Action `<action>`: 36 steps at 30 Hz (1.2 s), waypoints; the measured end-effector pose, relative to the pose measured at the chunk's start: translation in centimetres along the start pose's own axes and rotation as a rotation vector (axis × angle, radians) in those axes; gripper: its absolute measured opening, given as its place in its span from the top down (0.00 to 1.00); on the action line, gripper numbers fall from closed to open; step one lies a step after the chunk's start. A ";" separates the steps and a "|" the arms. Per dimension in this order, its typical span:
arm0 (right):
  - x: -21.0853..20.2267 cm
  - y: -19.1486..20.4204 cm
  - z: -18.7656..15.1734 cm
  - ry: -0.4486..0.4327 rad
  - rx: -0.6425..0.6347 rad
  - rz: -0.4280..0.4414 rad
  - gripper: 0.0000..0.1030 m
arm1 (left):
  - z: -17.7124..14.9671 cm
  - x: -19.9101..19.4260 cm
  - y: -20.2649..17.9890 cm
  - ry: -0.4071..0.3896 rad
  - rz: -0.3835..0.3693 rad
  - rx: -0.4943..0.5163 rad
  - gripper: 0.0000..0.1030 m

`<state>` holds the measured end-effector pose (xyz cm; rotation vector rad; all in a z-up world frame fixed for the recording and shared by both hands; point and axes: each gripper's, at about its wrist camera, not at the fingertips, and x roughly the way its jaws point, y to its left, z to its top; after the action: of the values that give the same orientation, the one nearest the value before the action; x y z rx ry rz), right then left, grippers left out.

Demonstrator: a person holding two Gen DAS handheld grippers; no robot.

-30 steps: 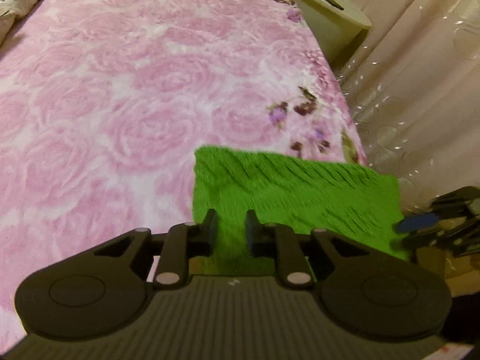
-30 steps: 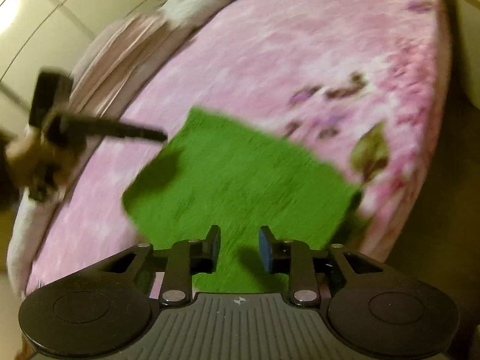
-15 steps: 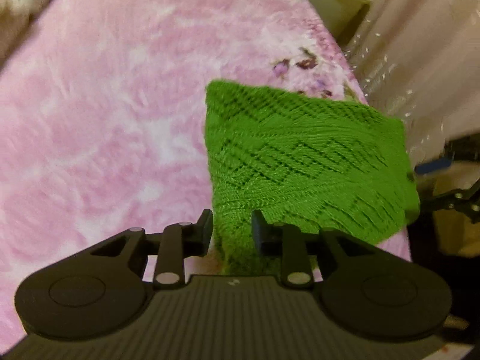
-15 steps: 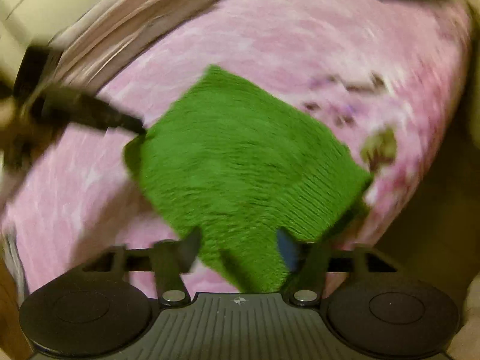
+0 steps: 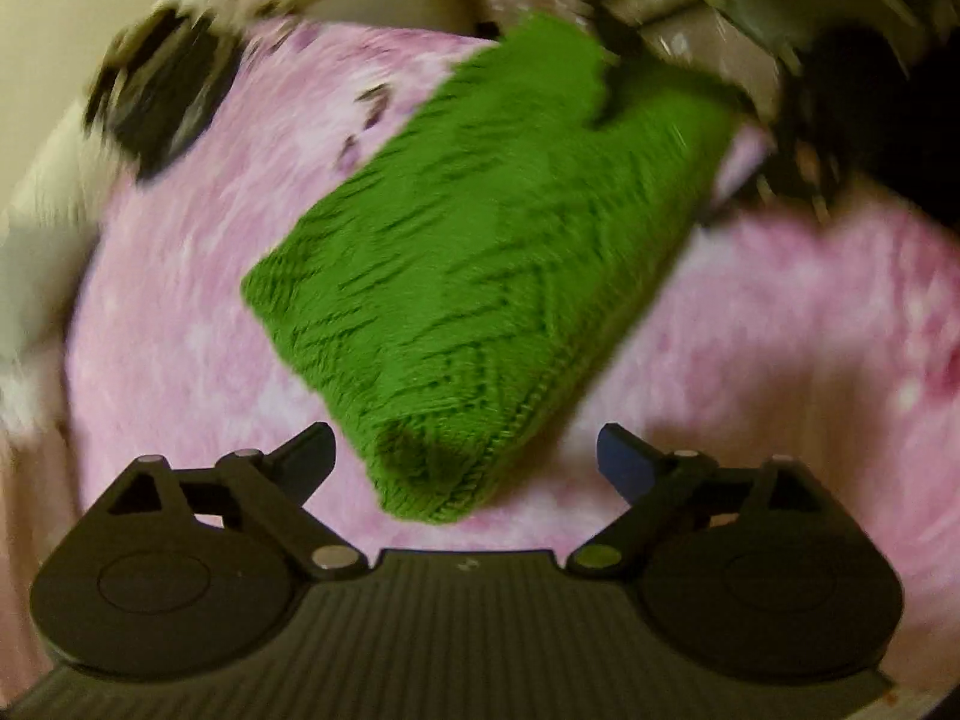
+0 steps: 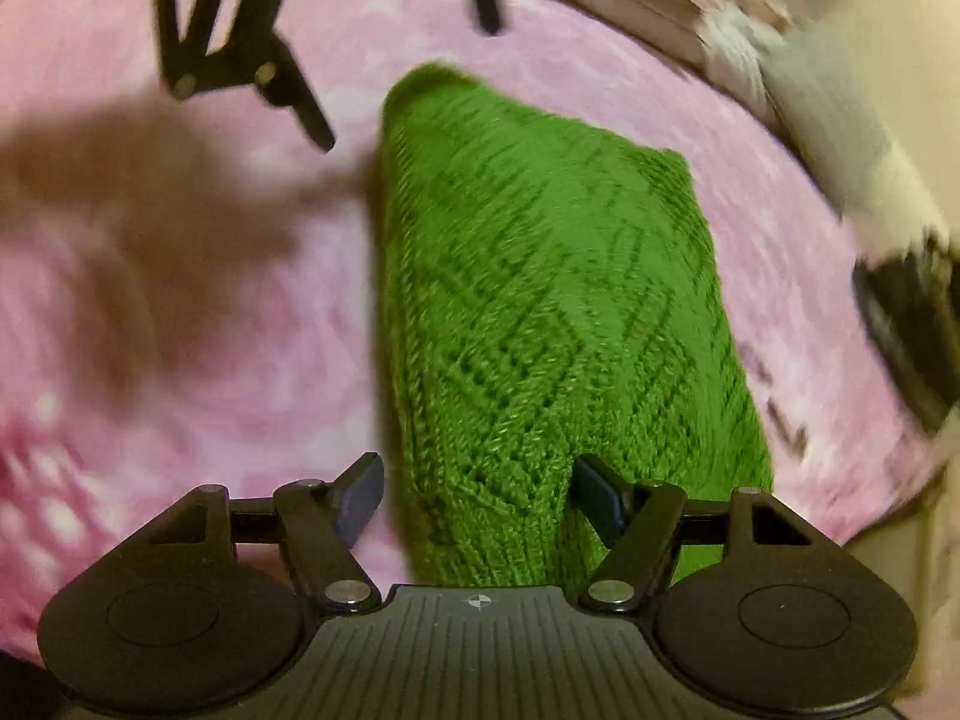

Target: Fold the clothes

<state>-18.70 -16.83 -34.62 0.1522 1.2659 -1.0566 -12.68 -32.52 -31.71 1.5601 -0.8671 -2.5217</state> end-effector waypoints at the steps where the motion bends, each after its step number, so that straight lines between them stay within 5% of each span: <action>1: 0.4 0.3 -0.2 0.004 -0.041 -0.022 0.35 | -0.2 0.7 -0.8 0.005 0.035 0.063 0.09; 6: -0.1 -2.7 -0.4 -0.009 0.060 0.046 0.66 | -0.5 3.4 -2.7 0.017 0.128 0.267 0.09; 12: -2.7 -8.7 0.2 0.008 0.213 0.144 0.73 | 1.0 4.8 -1.9 0.005 0.137 0.382 0.17; 16: -3.7 -11.7 0.3 0.007 0.252 0.147 0.73 | 2.1 5.7 -0.5 0.023 0.115 0.392 0.43; 19: -3.8 -12.6 0.9 0.014 0.253 0.159 0.73 | 3.2 5.4 0.9 0.043 0.053 0.355 0.53; 22: -4.5 -12.1 0.7 0.015 0.260 0.173 0.69 | 3.8 4.6 2.5 0.054 0.000 0.289 0.60; 27: -5.9 -9.5 0.3 -0.035 0.201 0.045 0.30 | 4.9 4.0 5.6 0.056 -0.081 0.180 0.63; 32: -4.2 -6.8 1.1 -0.068 0.089 0.019 0.27 | 5.5 3.7 7.0 0.051 -0.127 0.129 0.63; 36: -0.7 -7.2 0.6 0.006 0.119 0.033 0.29 | 5.6 3.5 7.3 0.056 -0.154 0.107 0.63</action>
<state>-23.30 -20.75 -30.64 0.2663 1.2026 -1.1043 -20.87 -37.40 -29.14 1.7866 -0.9236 -2.5573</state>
